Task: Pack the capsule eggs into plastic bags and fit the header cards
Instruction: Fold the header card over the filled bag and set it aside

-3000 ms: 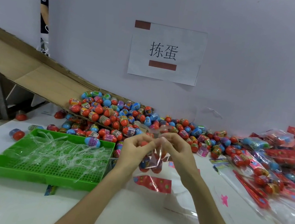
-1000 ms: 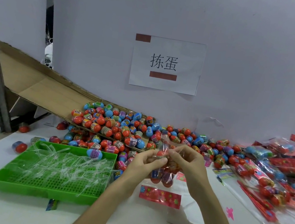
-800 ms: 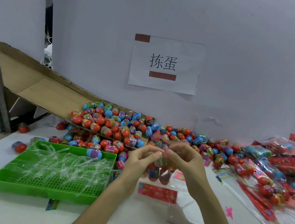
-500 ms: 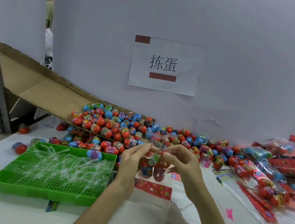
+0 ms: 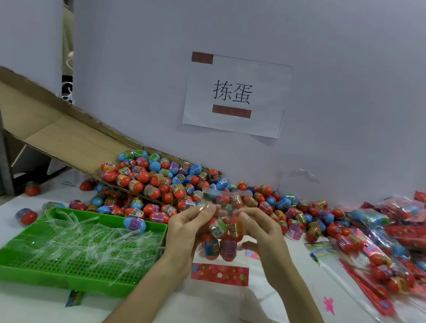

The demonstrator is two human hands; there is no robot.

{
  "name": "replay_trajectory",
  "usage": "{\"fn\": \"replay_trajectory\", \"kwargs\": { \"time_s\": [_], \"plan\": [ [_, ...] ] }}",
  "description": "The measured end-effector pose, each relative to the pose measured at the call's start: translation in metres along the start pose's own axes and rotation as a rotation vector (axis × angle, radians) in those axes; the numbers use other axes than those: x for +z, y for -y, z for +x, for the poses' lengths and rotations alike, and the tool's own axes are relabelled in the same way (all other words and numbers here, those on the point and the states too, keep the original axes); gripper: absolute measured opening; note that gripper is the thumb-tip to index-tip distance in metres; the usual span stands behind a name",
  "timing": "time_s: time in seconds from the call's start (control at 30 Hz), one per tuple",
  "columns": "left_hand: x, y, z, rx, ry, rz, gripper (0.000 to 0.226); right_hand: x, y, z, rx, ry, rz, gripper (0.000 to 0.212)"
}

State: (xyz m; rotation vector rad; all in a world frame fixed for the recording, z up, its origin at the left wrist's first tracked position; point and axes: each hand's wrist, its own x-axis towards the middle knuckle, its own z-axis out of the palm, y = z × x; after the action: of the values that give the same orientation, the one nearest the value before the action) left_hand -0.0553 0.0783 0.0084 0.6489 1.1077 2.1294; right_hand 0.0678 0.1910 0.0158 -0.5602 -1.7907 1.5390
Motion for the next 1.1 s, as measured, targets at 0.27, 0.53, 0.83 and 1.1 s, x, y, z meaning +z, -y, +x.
{"fn": "replay_trajectory", "kwargs": {
  "time_s": [0.27, 0.53, 0.83, 1.1],
  "plan": [
    [0.000, 0.004, 0.002, 0.001, -0.079, 0.022, 0.024, 0.001, 0.000, 0.002, 0.076, -0.134, 0.041, 0.011],
    [-0.003, 0.008, 0.008, -0.052, -0.120, 0.002, 0.013, 0.002, -0.001, 0.001, 0.096, -0.191, 0.031, 0.010],
    [-0.002, 0.009, 0.007, -0.037, -0.073, 0.047, 0.017, 0.005, -0.003, -0.001, -0.033, -0.159, -0.197, 0.015],
    [-0.003, 0.012, 0.008, 0.004, -0.152, 0.073, 0.015, 0.011, -0.006, -0.002, -0.094, -0.135, -0.215, 0.016]
  ]
}}
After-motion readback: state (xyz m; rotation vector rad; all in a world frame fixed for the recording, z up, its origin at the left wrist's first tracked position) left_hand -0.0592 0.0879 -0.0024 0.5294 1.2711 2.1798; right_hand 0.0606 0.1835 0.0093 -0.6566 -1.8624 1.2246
